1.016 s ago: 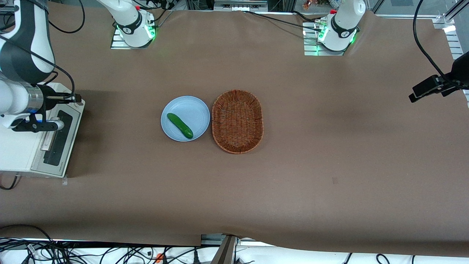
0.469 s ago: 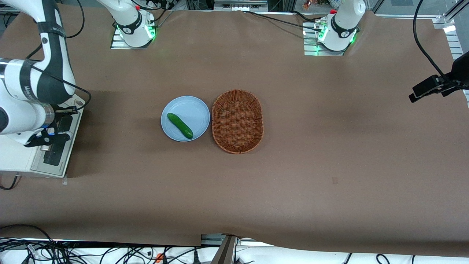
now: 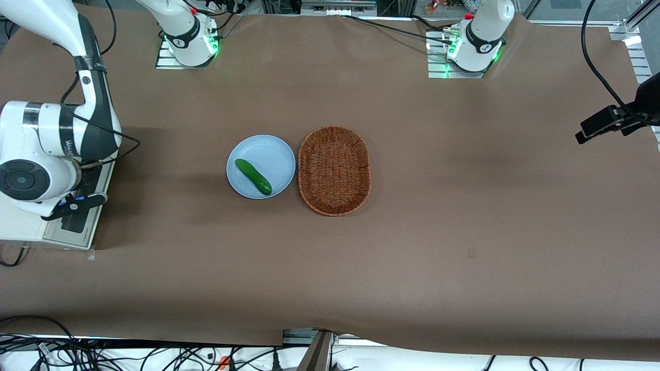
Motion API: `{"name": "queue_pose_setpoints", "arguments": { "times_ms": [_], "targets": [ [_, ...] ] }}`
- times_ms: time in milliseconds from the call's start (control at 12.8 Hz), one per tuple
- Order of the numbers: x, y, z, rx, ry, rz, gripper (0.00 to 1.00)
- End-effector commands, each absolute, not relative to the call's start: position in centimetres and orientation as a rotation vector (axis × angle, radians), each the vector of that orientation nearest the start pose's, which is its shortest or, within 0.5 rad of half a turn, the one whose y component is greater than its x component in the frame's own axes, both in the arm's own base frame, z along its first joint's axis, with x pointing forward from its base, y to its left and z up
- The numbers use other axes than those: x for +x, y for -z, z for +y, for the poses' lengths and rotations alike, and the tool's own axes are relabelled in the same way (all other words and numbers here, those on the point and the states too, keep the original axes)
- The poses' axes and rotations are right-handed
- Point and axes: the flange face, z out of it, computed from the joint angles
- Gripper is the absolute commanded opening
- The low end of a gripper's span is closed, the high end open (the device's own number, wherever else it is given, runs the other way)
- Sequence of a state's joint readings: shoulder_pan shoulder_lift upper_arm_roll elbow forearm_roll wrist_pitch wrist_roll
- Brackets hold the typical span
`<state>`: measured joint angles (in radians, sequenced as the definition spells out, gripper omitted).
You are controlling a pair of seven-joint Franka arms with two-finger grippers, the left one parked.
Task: Open oven door with right arm only
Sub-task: 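Lower the right gripper onto the door handle and close it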
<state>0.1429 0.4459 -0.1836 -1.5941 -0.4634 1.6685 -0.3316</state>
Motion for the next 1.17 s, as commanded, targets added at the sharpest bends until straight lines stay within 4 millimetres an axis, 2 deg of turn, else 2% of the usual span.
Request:
{"name": "queue_pose_setpoints", "arguments": {
  "times_ms": [0,234,625,1094],
  "targets": [
    [63.6,-35.5,-6.4,-3.451,-0.805,-0.890,0.00],
    [63.7,-34.8,-8.9,-3.422,-0.775,-0.989,0.00],
    [63.9,-33.8,-9.3,-3.413,-0.773,-1.009,0.00],
    [64.3,-32.5,-8.6,-3.412,-0.752,-0.997,0.00]
  ]
}}
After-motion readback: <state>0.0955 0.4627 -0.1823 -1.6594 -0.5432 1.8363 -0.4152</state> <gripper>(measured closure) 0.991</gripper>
